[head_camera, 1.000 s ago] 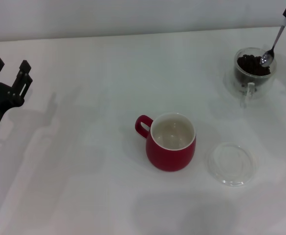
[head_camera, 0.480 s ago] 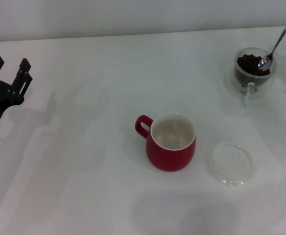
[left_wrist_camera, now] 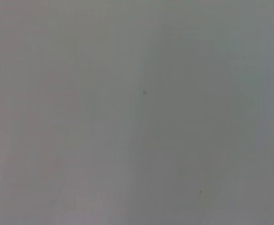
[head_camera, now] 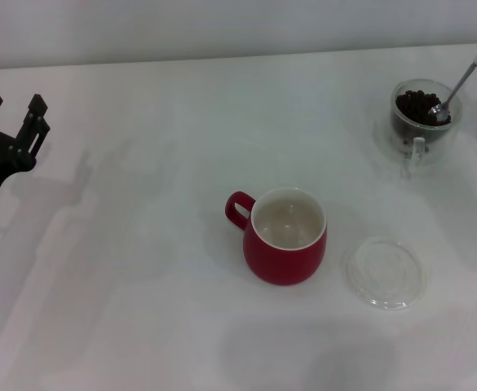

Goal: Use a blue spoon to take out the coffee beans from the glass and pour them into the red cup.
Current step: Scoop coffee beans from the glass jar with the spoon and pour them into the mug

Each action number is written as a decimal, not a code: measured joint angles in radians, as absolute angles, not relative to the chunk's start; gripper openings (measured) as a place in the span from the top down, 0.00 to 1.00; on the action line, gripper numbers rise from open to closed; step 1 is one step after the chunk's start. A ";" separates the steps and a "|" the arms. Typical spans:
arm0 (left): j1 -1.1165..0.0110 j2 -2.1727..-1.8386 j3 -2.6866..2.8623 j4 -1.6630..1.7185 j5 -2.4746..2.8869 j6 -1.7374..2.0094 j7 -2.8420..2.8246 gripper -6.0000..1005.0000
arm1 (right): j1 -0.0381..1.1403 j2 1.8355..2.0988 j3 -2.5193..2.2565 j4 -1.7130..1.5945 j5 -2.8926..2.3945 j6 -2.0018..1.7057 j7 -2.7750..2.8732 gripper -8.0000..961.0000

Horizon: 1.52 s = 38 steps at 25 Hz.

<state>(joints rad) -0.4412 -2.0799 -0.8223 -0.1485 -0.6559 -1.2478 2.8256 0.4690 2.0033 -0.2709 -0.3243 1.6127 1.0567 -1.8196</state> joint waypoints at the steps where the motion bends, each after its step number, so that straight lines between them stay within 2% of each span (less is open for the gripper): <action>1: -0.441 -2.080 -0.822 -0.148 -0.656 -1.248 2.826 0.36 | 0.466 2.003 -0.272 -0.324 1.612 1.055 -1.800 0.85; 29: -0.424 -2.082 -0.821 -0.120 -0.654 -1.250 2.826 0.36 | 0.458 1.999 -0.271 -0.233 1.681 1.016 -1.561 0.85; 38: -0.420 -2.080 -0.822 -0.119 -0.656 -1.256 2.826 0.36 | 0.453 1.986 -0.271 -0.202 1.681 1.016 -1.494 0.85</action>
